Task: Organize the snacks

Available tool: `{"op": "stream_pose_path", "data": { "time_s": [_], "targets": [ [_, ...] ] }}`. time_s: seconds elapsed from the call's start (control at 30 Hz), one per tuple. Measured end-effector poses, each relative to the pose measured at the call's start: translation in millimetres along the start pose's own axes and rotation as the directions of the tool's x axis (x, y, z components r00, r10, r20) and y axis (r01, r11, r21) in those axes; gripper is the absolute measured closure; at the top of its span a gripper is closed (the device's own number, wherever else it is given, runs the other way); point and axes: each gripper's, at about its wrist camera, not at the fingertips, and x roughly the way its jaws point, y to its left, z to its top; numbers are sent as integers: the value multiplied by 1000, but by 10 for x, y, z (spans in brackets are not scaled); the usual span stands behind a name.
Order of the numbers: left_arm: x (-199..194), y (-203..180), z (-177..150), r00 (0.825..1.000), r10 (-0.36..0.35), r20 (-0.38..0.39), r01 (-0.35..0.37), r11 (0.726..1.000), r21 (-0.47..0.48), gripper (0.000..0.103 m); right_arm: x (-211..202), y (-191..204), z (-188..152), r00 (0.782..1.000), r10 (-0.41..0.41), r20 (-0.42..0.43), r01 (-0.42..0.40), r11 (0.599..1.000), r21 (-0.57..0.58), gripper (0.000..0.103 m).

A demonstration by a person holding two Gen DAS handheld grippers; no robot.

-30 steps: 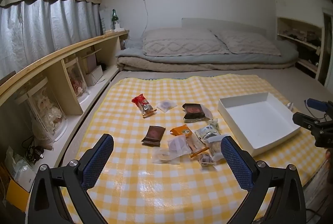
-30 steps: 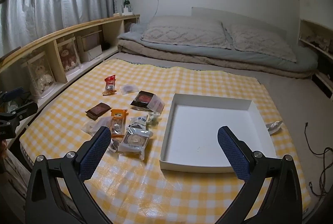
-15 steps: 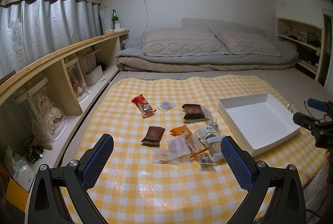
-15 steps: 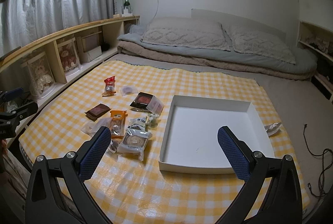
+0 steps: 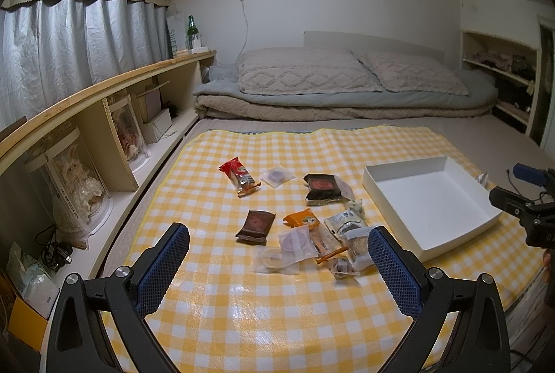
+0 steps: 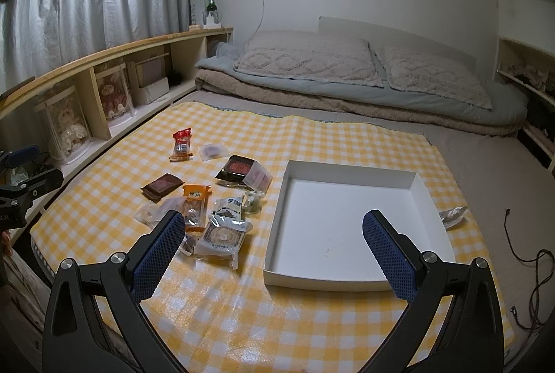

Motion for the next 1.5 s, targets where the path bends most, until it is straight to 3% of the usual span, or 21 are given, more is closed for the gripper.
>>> {"op": "stream_pose_path", "data": {
  "time_s": [1.5],
  "targets": [
    [8,-19,40,1000,-3,7,3,1000,-5,0,-26,-55,58,1000,-2,16,2,1000,-13,0]
  ]
}}
